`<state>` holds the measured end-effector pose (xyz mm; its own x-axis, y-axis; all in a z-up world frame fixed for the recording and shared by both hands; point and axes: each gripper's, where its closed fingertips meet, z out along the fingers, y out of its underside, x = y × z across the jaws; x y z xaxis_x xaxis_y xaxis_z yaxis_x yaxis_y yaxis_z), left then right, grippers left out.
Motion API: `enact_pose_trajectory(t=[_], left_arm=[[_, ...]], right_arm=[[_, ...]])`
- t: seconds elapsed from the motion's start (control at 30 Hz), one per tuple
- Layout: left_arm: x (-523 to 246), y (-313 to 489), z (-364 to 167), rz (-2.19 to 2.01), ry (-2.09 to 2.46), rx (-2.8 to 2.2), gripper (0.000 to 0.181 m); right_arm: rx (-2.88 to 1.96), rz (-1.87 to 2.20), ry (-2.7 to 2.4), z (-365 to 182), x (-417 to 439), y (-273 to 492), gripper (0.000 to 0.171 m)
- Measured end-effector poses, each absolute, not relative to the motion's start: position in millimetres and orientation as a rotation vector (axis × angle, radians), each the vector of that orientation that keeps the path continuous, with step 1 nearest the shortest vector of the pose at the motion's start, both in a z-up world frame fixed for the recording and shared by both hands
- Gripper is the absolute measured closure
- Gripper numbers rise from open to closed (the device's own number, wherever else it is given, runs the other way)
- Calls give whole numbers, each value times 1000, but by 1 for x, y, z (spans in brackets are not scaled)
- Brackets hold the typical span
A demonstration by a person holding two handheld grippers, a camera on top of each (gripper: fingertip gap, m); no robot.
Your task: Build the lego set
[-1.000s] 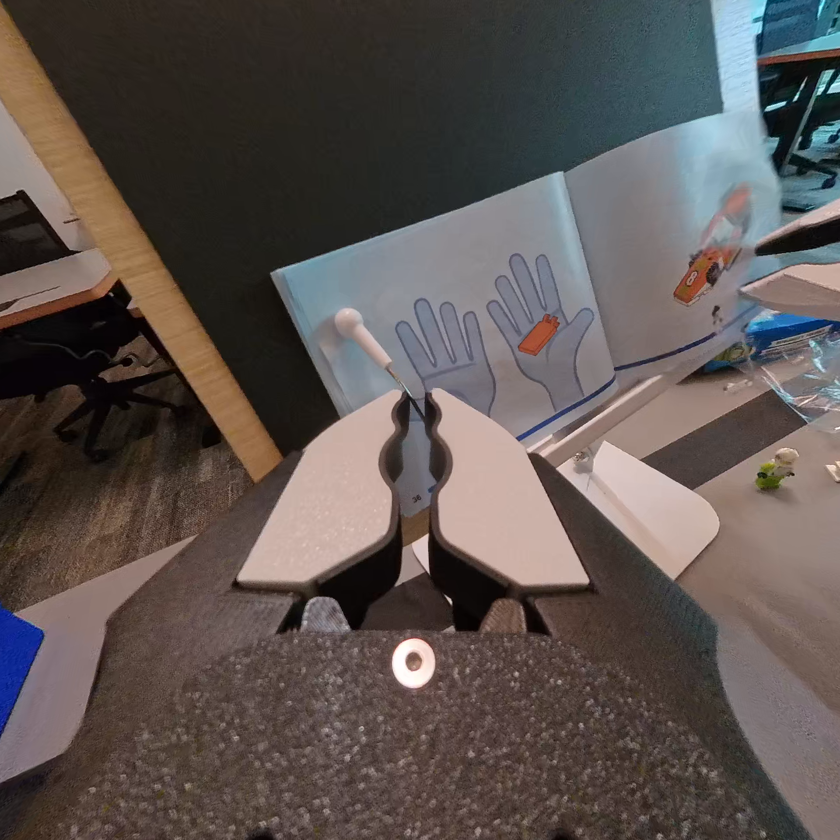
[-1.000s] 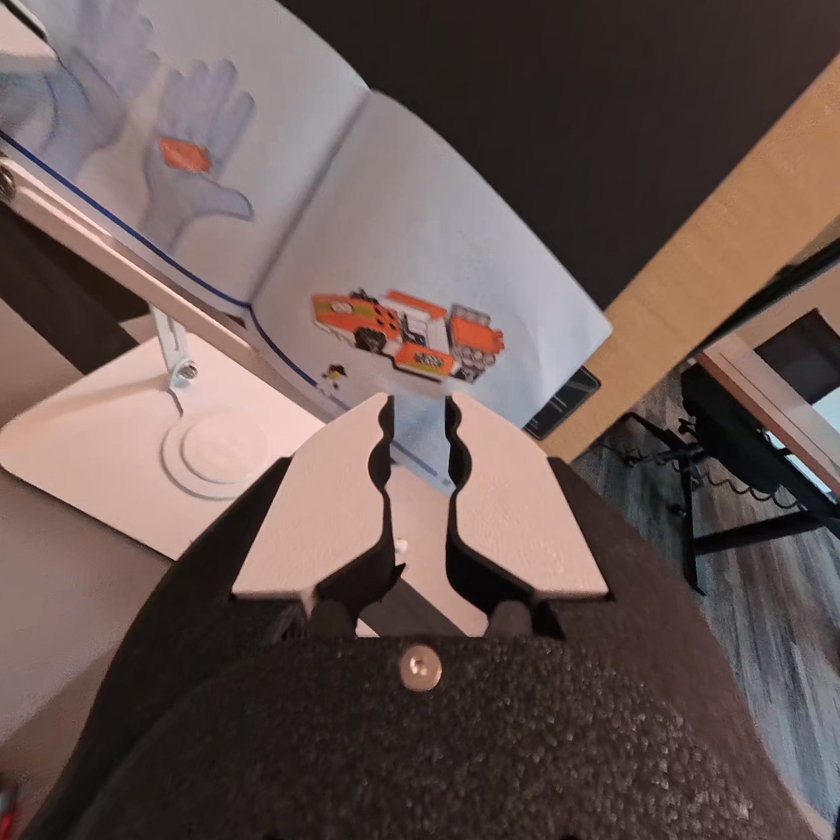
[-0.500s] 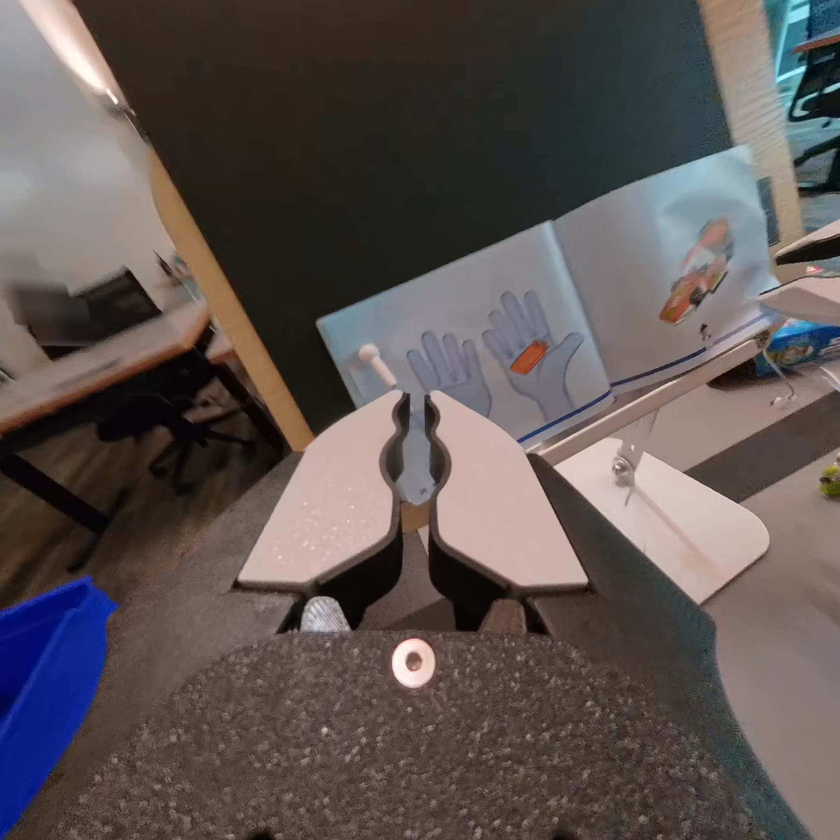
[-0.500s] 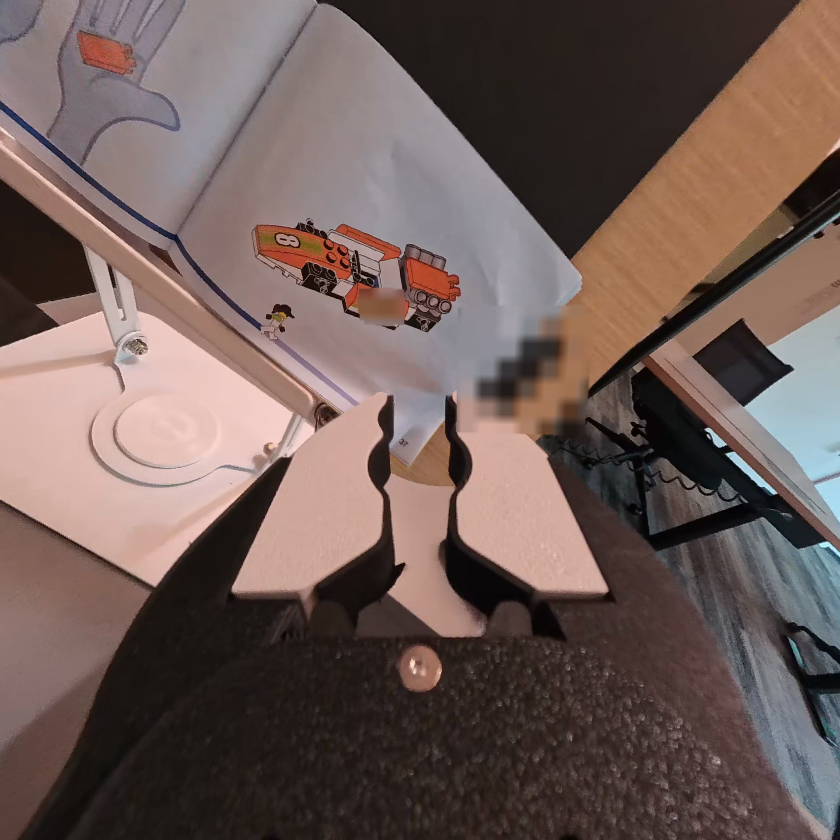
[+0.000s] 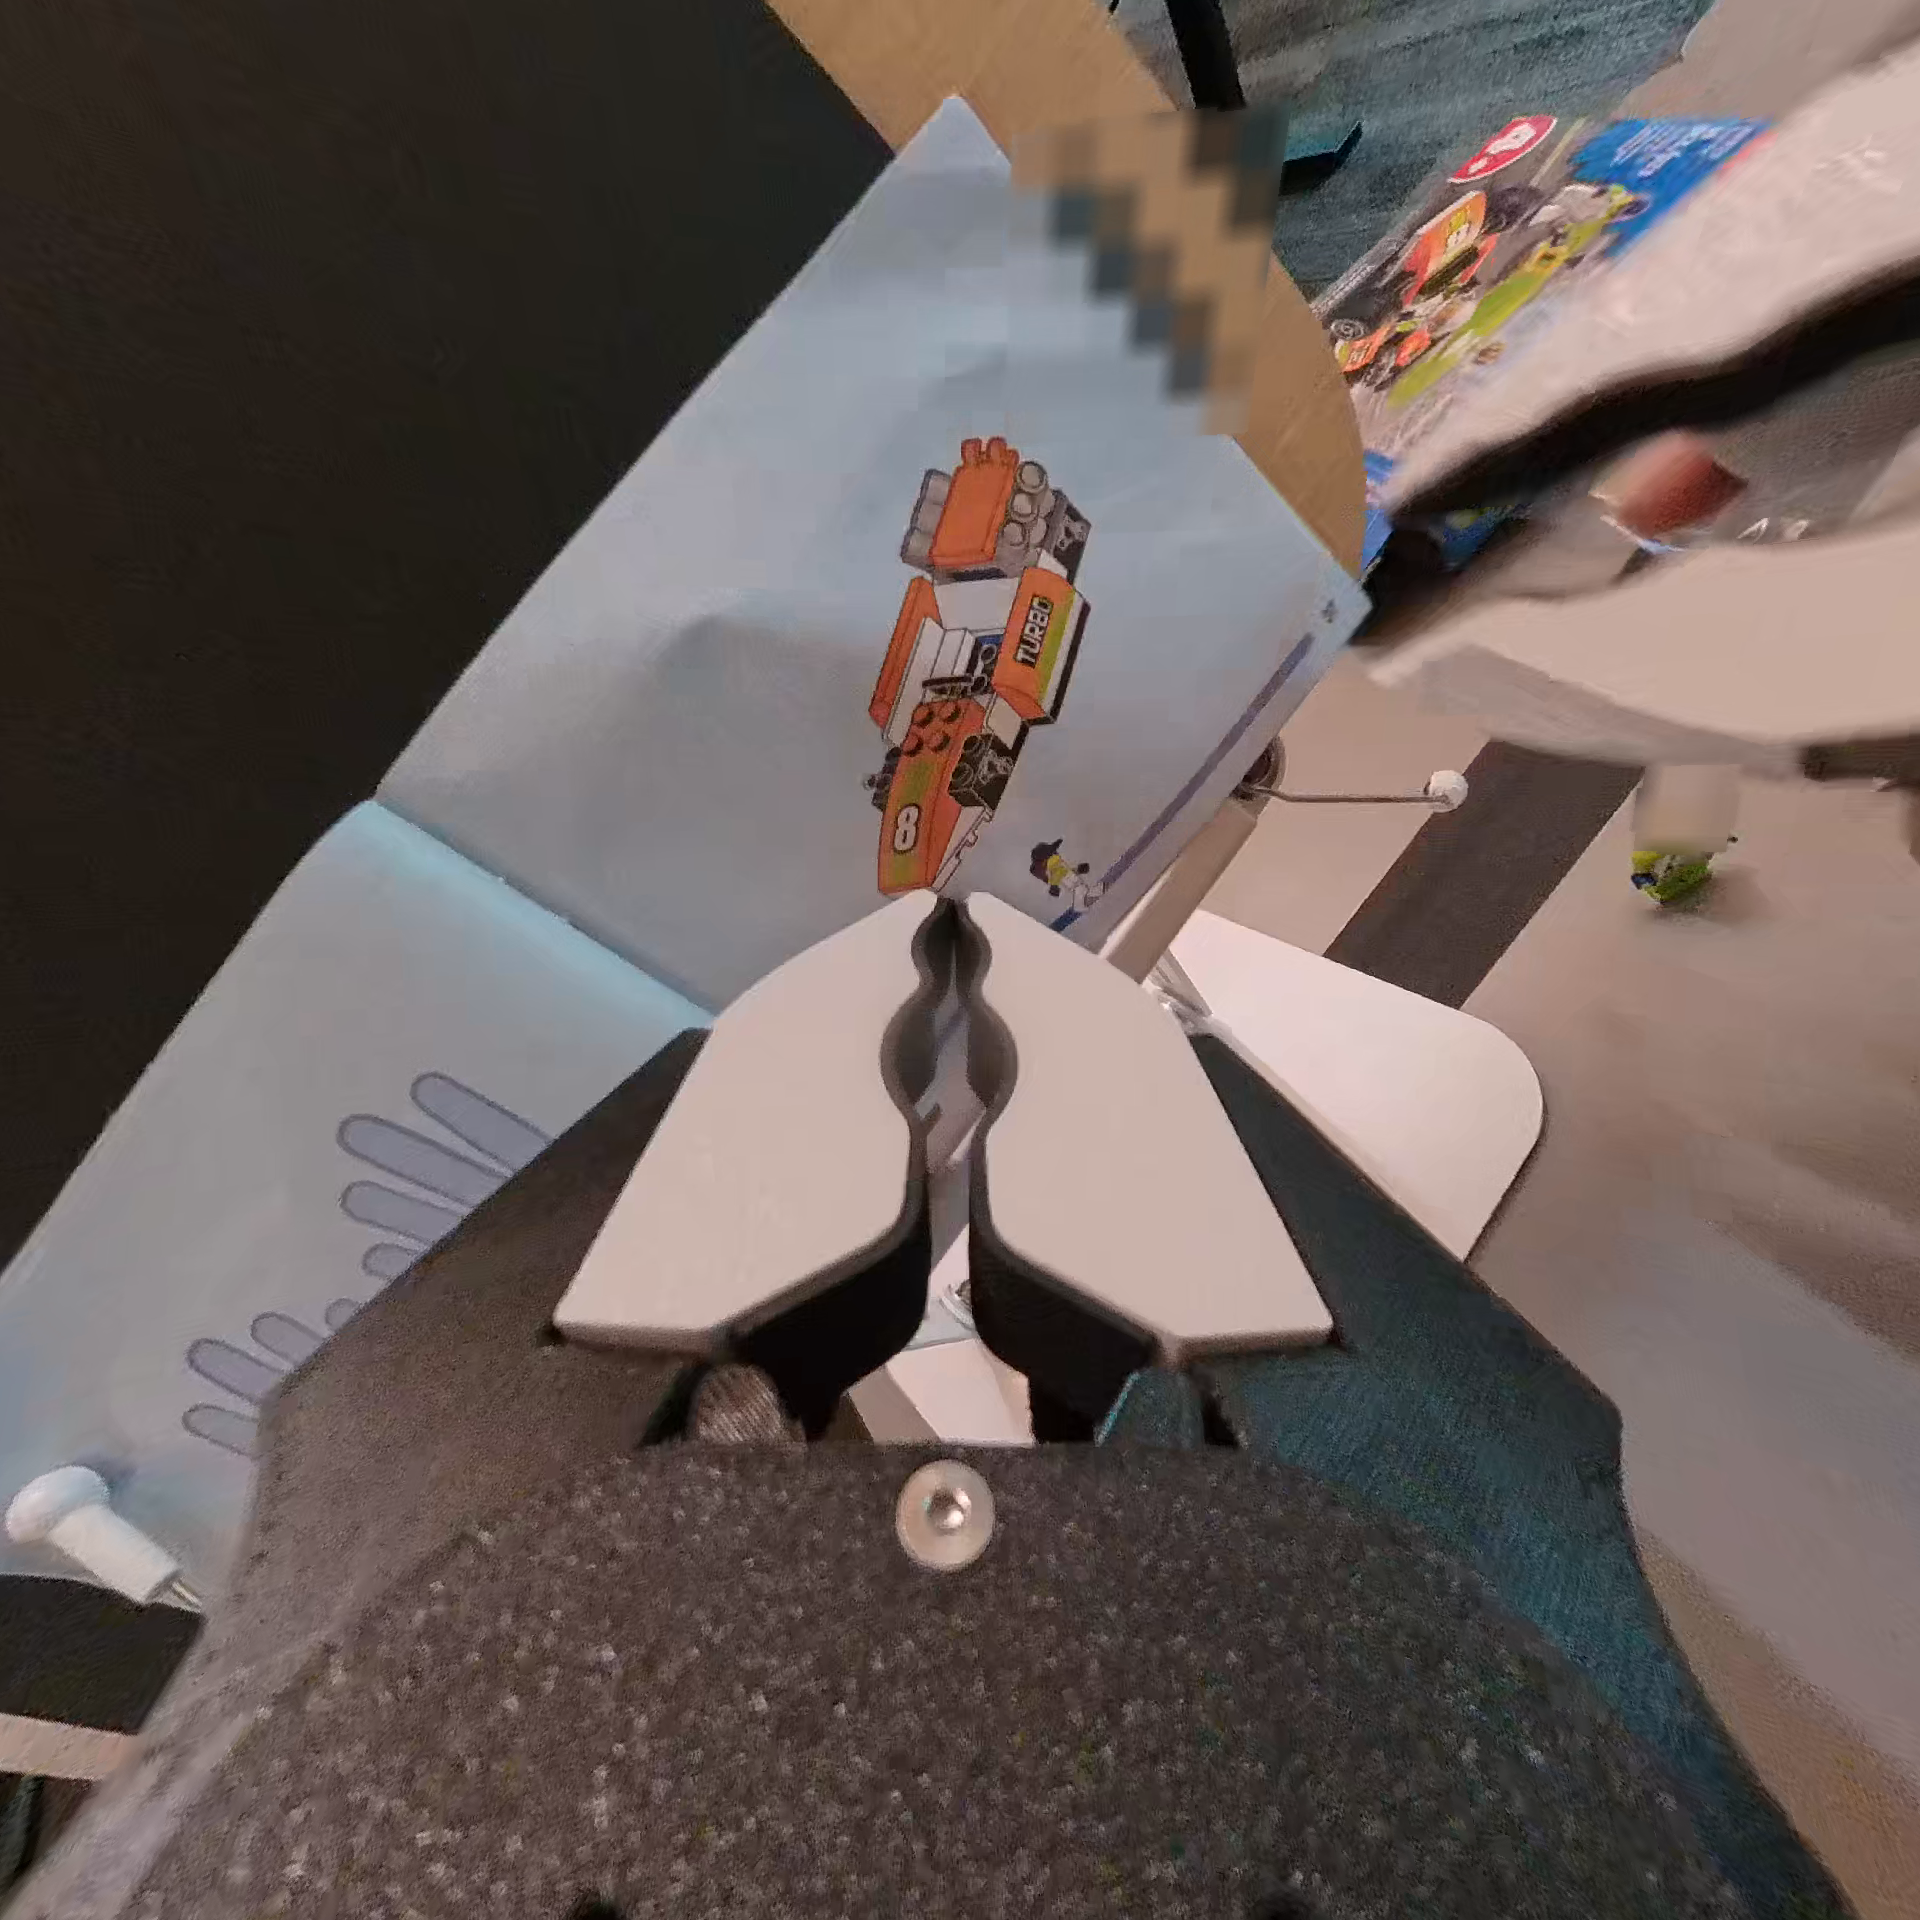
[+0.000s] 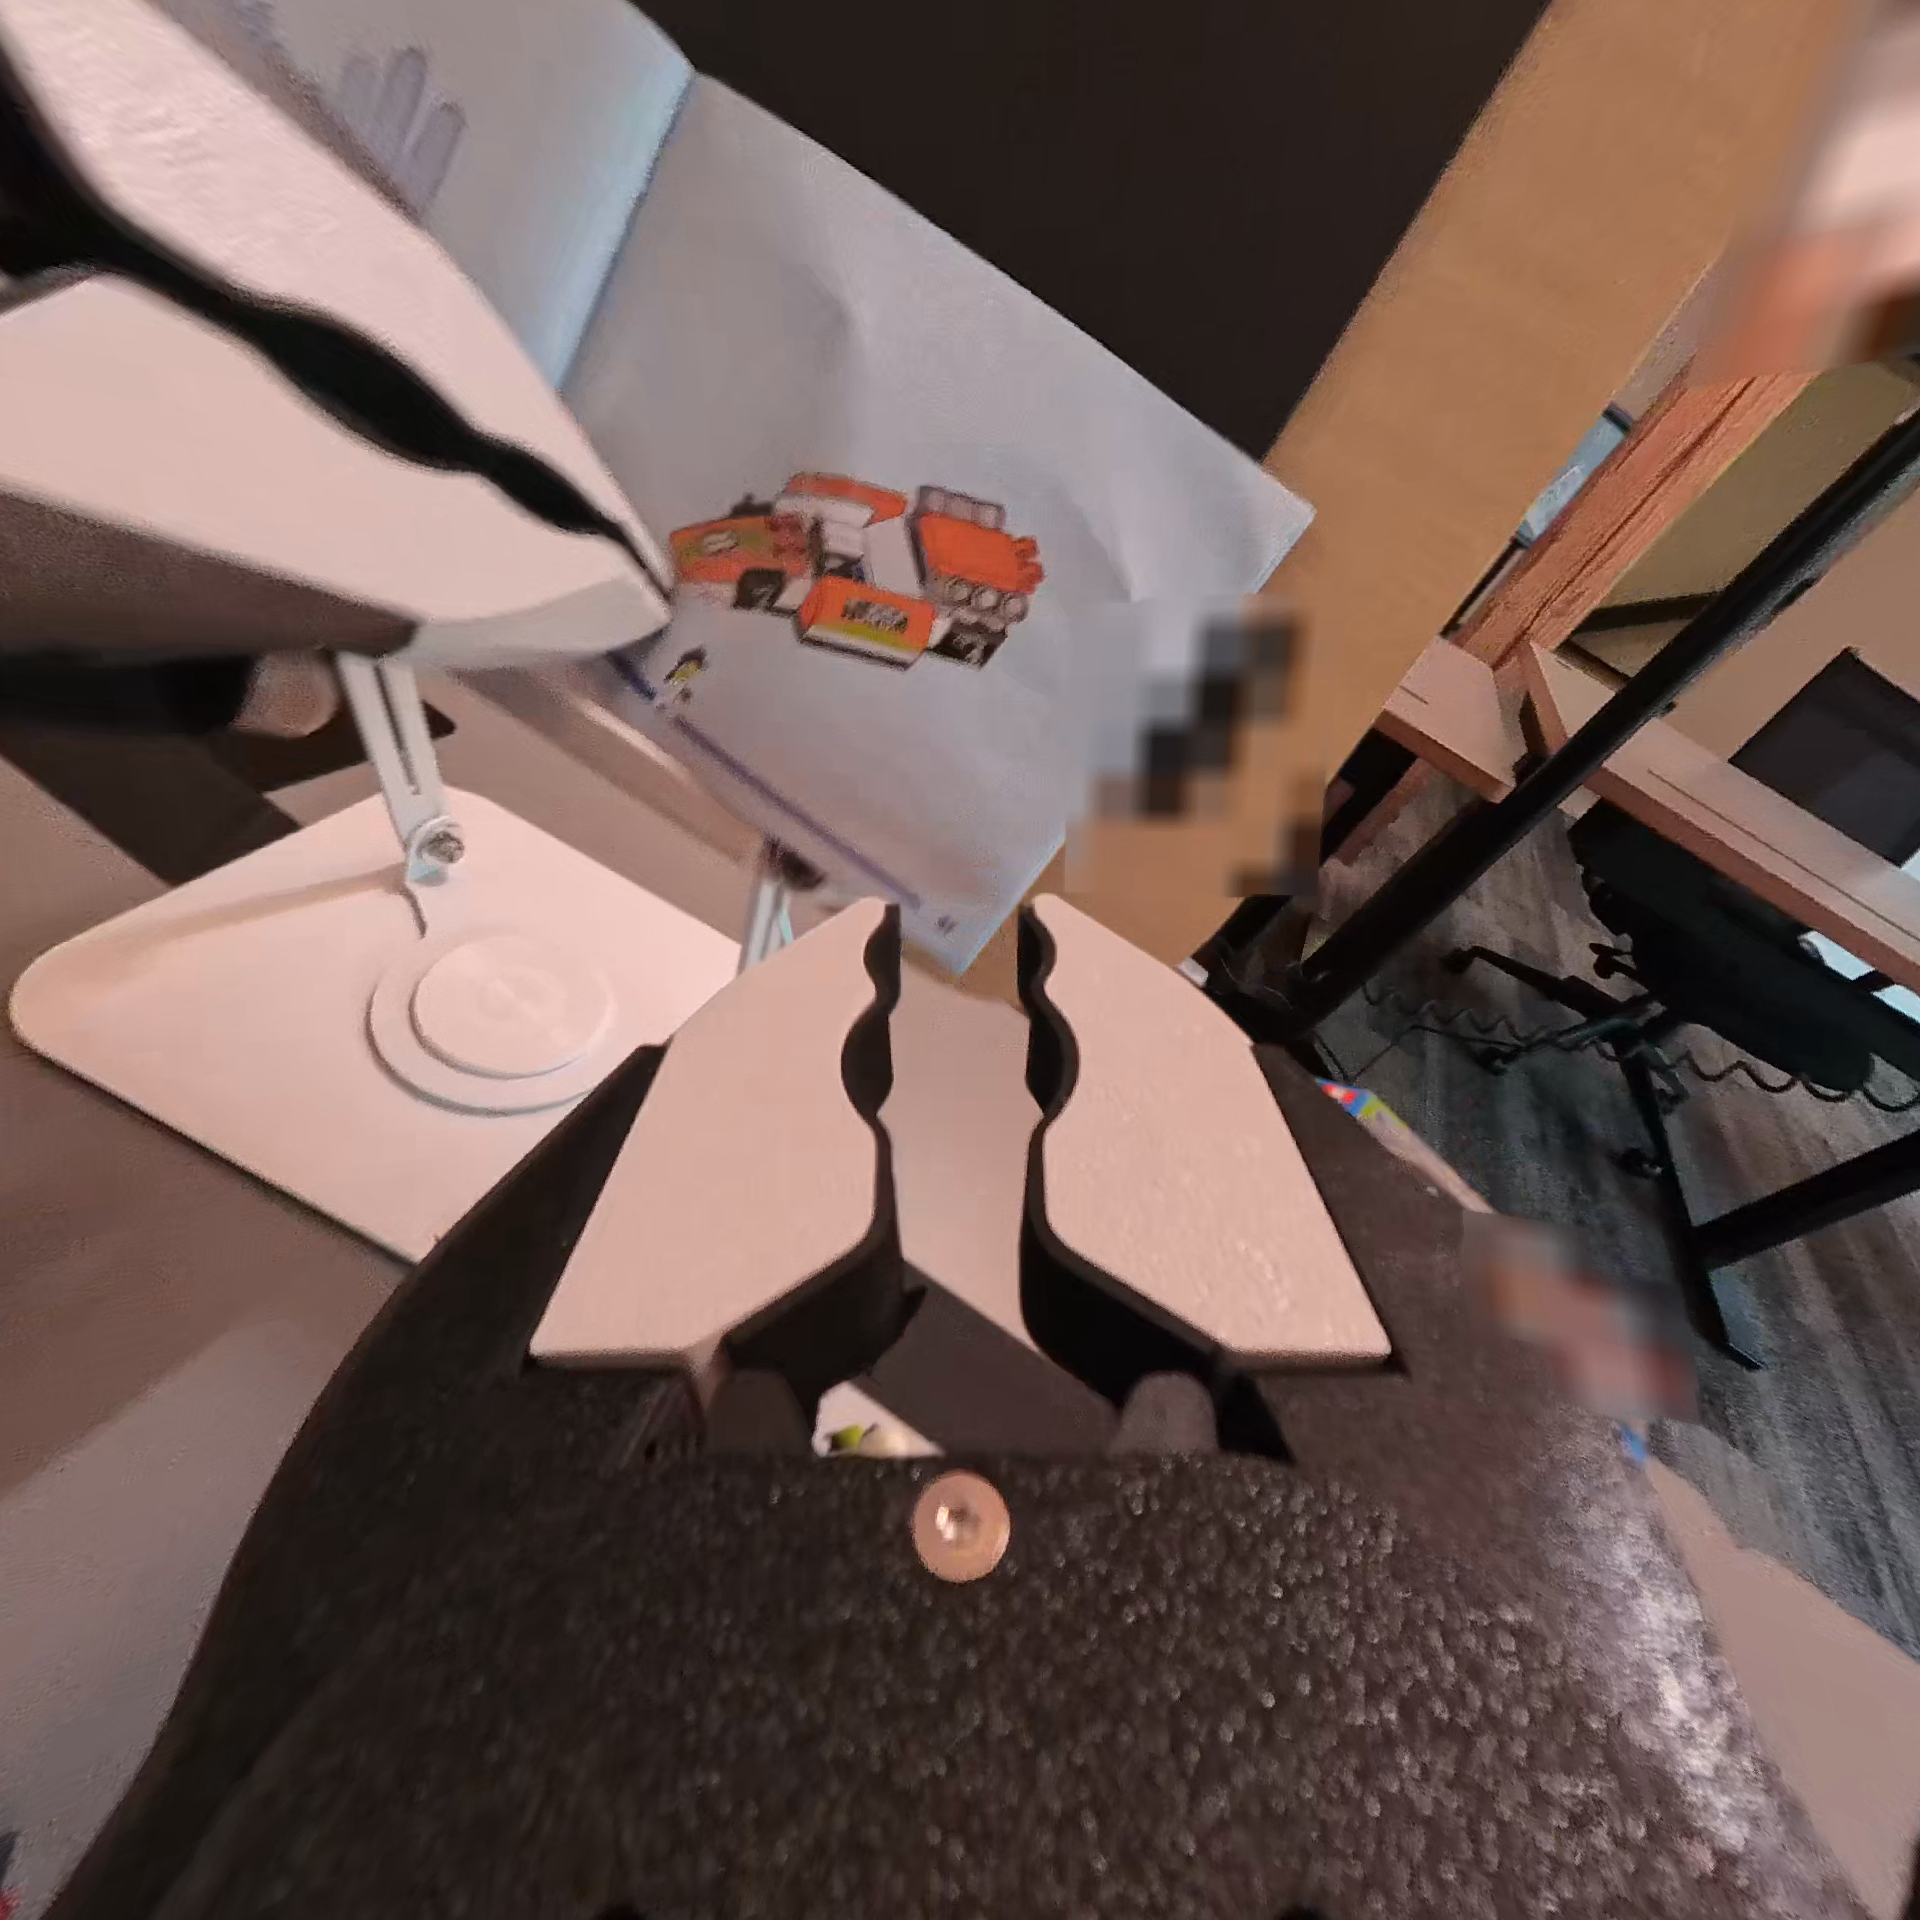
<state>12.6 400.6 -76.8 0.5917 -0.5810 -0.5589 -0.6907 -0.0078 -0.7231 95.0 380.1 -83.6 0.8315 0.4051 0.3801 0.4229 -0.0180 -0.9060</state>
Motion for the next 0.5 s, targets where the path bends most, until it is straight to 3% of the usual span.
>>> enact_pose_trajectory(t=[0.27, 0.3, 0.37, 0.5], left_arm=[[15, 402, -69, 59, 1007, -1703, 181], [15, 404, -69, 47, 991, -1715, 181], [16, 406, -68, 30, 969, -1731, 181], [19, 409, -66, 19, 941, -1716, 181]], right_arm=[[-1642, -258, -838, -140, 89, 386, 147], [-1647, -288, -846, -143, 92, 391, 149], [-1621, -330, -863, -143, 96, 394, 170], [-1493, -567, -947, -126, 111, 392, 170]])
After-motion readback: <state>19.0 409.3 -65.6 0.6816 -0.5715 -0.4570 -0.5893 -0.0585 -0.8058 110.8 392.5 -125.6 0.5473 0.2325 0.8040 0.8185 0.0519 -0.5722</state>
